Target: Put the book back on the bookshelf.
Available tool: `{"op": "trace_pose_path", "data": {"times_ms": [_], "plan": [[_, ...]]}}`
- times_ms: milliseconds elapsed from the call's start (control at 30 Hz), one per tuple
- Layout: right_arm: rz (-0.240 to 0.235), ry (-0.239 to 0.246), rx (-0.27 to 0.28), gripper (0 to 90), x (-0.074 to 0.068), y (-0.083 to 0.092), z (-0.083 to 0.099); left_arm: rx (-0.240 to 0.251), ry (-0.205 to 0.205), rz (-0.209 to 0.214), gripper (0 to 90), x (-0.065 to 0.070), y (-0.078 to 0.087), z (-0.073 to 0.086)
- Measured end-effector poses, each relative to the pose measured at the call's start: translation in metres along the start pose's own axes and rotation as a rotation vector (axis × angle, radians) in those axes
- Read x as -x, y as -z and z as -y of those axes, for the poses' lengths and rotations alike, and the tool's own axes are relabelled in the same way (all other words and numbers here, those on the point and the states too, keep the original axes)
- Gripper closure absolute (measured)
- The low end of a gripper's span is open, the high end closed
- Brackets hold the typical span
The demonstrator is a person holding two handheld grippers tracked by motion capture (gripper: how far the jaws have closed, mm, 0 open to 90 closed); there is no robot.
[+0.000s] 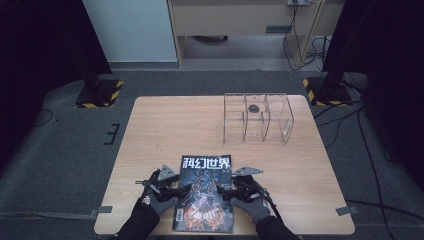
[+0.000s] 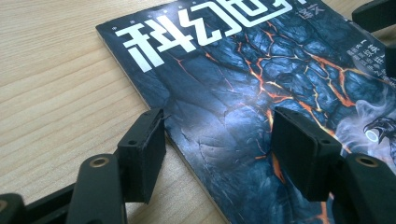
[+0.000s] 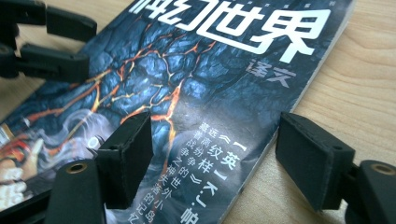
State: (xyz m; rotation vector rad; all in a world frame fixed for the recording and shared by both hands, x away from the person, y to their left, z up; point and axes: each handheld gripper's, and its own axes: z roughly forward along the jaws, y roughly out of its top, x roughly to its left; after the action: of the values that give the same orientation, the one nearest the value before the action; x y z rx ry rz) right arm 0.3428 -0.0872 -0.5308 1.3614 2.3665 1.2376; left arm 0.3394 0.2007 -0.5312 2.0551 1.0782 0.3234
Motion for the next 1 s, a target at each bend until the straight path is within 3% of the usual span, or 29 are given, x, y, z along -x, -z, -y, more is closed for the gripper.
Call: {"op": "trace_pose_path", "data": {"times_ms": [33, 100, 200, 467, 667, 1000], "plan": [[-0.011, -0.027, 0.000, 29.5, 0.0013, 0.0015, -0.0006, 0.002, 0.003, -0.002, 34.6, 0.0006, -0.0003, 0.0000], [-0.025, -0.038, 0.016, 29.9, 0.0016, 0.0038, -0.0016, 0.003, 0.002, -0.003, 34.7, 0.0007, -0.0003, 0.0001], [-0.035, -0.041, 0.031, 30.5, 0.0024, 0.0055, -0.0025, 0.002, 0.001, -0.003, 34.7, 0.0006, -0.0002, 0.0001], [-0.017, -0.040, 0.001, 30.6, 0.0032, 0.0016, 0.0000, 0.003, 0.001, -0.003, 34.7, 0.0007, -0.0002, 0.0003], [-0.053, -0.075, 0.033, 32.3, 0.0056, 0.0062, -0.0023, 0.004, 0.001, -0.004, 34.6, 0.0008, -0.0002, 0.0004], [-0.031, -0.078, 0.004, 33.6, 0.0056, 0.0032, 0.0004, 0.009, 0.003, -0.004, 34.5, 0.0009, -0.0003, 0.0009]]}}
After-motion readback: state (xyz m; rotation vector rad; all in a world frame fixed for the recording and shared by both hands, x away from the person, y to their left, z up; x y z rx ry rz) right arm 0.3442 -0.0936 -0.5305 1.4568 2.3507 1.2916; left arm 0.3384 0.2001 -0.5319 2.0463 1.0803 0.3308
